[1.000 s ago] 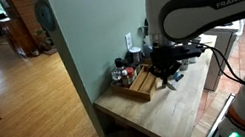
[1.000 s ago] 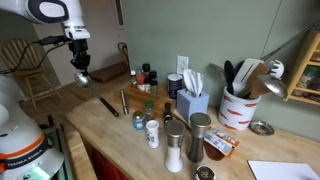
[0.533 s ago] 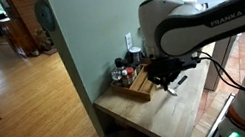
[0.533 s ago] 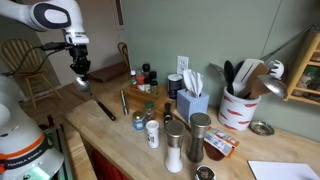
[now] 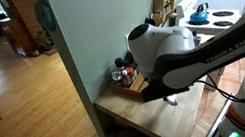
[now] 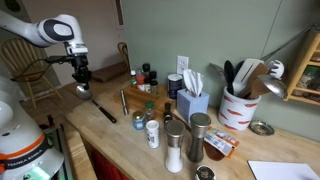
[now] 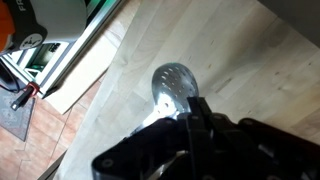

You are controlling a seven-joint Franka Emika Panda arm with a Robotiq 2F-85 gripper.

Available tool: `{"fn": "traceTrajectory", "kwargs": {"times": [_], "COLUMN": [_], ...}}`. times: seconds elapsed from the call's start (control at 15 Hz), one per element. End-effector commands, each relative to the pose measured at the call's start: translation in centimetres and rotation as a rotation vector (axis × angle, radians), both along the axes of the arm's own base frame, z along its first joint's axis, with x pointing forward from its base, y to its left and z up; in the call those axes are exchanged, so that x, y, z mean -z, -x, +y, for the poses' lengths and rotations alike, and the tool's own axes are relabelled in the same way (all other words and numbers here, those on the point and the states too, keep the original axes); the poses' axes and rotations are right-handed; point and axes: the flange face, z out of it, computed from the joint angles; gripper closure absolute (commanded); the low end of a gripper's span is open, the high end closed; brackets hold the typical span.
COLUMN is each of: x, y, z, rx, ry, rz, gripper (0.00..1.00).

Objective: Move the silver cooking spoon to the bottom-left corner of the counter

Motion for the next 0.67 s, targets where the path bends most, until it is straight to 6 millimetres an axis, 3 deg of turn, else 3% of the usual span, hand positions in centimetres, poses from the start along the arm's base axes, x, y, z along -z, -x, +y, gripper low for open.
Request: {"fn": "traceTrajectory", "kwargs": {"times": [0.0, 0.6], "x": [2.9, 7.6], "y": [-0.1, -0.8], "z": [1.6, 4.3], "rx": [-0.025, -0.124], "ry": [0.08, 0.171], "rz": [-0.007, 0.056], "gripper": [0.99, 0.99]}}
